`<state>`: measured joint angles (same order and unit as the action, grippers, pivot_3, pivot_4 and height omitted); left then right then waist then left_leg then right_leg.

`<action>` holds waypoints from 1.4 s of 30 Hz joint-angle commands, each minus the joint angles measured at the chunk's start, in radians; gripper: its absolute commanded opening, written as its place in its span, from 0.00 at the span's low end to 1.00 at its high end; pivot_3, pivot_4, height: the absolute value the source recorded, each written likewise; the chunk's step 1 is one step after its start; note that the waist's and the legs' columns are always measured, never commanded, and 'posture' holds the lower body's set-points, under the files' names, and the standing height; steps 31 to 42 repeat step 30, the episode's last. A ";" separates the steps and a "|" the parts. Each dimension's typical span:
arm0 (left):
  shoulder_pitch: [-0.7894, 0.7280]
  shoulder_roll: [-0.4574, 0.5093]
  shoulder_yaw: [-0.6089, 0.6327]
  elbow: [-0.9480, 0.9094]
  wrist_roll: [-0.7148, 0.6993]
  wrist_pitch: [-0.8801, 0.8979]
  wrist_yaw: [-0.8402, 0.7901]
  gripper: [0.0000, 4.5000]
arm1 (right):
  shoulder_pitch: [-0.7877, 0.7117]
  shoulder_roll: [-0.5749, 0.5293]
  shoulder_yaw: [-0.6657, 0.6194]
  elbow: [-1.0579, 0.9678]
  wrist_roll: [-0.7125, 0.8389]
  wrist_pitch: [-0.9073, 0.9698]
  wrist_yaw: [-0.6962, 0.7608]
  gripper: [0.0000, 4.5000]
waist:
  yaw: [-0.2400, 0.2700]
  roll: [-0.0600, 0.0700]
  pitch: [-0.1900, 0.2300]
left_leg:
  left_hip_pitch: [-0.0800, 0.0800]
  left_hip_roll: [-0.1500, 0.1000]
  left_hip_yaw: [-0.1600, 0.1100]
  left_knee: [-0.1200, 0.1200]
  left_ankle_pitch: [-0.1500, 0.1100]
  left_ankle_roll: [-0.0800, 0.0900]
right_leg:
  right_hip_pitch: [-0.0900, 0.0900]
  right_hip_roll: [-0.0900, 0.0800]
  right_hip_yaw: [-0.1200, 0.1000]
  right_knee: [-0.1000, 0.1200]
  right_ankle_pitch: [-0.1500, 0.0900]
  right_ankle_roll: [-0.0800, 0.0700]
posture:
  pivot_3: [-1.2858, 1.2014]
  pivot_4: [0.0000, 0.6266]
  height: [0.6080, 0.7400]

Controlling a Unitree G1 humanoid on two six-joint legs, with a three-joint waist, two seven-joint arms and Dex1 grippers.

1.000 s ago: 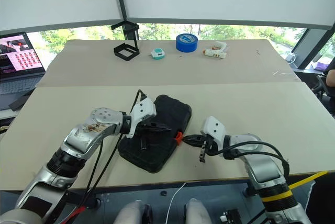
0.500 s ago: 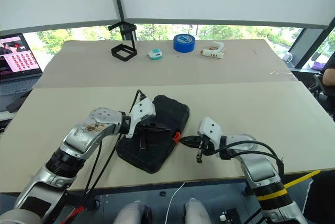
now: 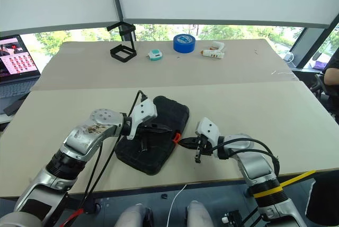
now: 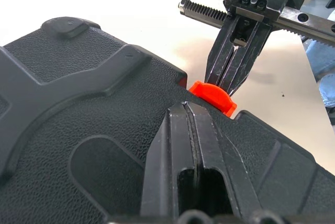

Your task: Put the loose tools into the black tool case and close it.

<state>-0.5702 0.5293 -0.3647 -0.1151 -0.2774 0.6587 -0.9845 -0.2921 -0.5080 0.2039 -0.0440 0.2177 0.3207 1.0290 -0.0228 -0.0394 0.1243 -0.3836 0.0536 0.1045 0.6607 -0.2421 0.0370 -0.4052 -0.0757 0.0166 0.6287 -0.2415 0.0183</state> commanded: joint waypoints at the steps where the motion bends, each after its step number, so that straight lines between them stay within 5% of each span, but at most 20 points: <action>1: 0.090 0.027 0.013 0.068 0.012 0.065 0.028 0.00 | -0.005 -0.016 -0.051 -0.081 0.053 -0.047 0.021 0.01 | -0.002 0.000 0.000 | 0.000 0.000 0.000 0.000 0.000 0.000 | 0.000 0.000 0.000 0.000 0.000 0.000 | 0.52 0.24 1.00; 5: 0.135 0.052 0.154 0.009 -0.067 -0.033 -0.013 0.26 | 0.046 -0.074 -0.125 -0.101 0.088 -0.067 0.043 0.00 | -0.002 0.001 0.001 | -0.001 0.000 0.000 -0.001 0.000 0.000 | -0.002 0.000 0.000 0.000 0.000 0.001 | 0.52 0.24 1.00; 14: 0.440 0.193 0.560 -0.156 -0.194 -0.263 -0.088 1.00 | 0.145 -0.218 -0.315 -0.068 0.144 -0.181 0.123 0.64 | 0.011 0.006 0.012 | -0.020 -0.001 0.000 -0.001 0.001 -0.002 | -0.019 -0.003 0.000 -0.001 0.002 0.004 | 0.52 0.24 1.00; 19: 0.705 0.208 0.761 -0.111 -0.137 -0.436 -0.067 1.00 | 0.143 -0.251 -0.366 0.041 0.154 -0.406 0.225 0.99 | 0.011 0.007 0.016 | -0.021 -0.001 0.002 -0.001 -0.002 -0.002 | -0.019 -0.005 0.000 -0.004 0.002 0.005 | 0.52 0.24 1.00; 30: 0.812 0.198 0.803 -0.059 -0.083 -0.594 -0.007 1.00 | 0.078 -0.272 -0.382 0.275 0.150 -0.566 0.296 0.99 | 0.032 0.006 0.019 | -0.020 -0.003 0.004 0.000 -0.002 -0.002 | -0.018 -0.009 -0.003 -0.004 0.002 0.006 | 0.52 0.24 1.00; 42: 0.812 0.198 0.803 -0.059 -0.083 -0.594 -0.007 1.00 | 0.078 -0.272 -0.382 0.275 0.150 -0.566 0.296 0.99 | 0.032 0.006 0.019 | -0.020 -0.003 0.004 0.000 -0.002 -0.002 | -0.018 -0.009 -0.003 -0.004 0.002 0.006 | 0.52 0.24 1.00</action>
